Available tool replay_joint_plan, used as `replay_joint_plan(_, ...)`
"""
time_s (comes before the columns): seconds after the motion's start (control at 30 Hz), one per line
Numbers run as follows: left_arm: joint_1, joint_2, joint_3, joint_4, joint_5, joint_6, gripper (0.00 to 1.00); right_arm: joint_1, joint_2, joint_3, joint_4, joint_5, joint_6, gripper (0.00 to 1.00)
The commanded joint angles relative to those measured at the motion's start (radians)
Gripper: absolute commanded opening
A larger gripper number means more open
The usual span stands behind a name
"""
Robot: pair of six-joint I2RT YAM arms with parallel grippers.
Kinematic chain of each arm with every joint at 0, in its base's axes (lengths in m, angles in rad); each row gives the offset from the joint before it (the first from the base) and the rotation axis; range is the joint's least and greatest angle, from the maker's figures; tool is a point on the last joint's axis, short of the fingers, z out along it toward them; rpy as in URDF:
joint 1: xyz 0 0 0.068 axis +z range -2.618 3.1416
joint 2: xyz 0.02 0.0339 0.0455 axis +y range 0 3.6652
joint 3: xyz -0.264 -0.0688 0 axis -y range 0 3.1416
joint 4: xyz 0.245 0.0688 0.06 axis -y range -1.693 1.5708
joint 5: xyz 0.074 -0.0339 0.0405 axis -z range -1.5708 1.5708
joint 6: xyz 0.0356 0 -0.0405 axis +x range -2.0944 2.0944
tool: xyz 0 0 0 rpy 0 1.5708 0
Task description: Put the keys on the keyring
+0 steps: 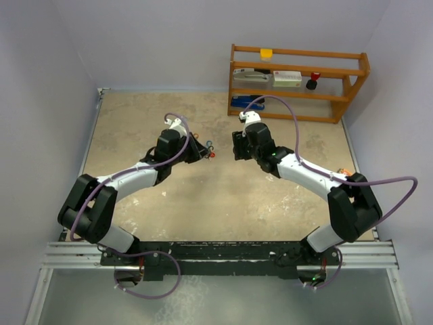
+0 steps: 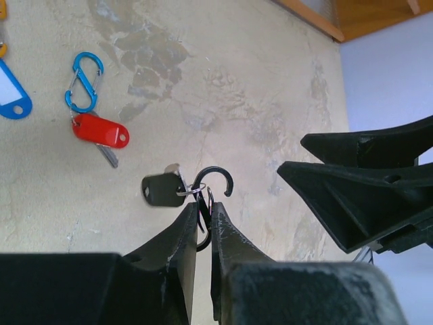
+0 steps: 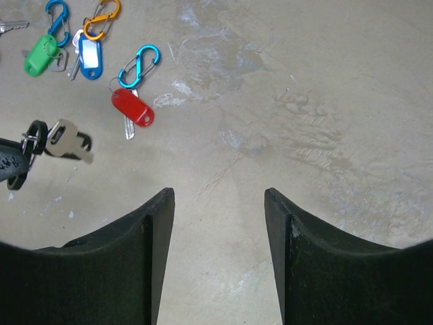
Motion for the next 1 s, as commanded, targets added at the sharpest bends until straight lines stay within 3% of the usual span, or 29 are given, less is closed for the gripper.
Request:
replay_joint_plan(0.0, 0.028, -0.012, -0.026, 0.084, -0.033, -0.049, 0.09, -0.002, -0.034, -0.008, 0.006, 0.020, 0.009, 0.59)
replay_joint_plan(0.43, 0.101, -0.019, -0.091, 0.041, -0.134, -0.087, 0.17, -0.004, -0.027, -0.006, 0.002, 0.009, 0.010, 0.59)
replay_joint_plan(0.73, 0.167, -0.023, -0.135, 0.044, -0.137, -0.103, 0.17, -0.004, -0.025, -0.006, 0.000, 0.006, 0.010, 0.59)
replay_joint_plan(0.97, 0.181, -0.041, -0.137, 0.013, -0.143, -0.095, 0.24, -0.004, -0.016, -0.005, 0.002, 0.001, 0.010, 0.59)
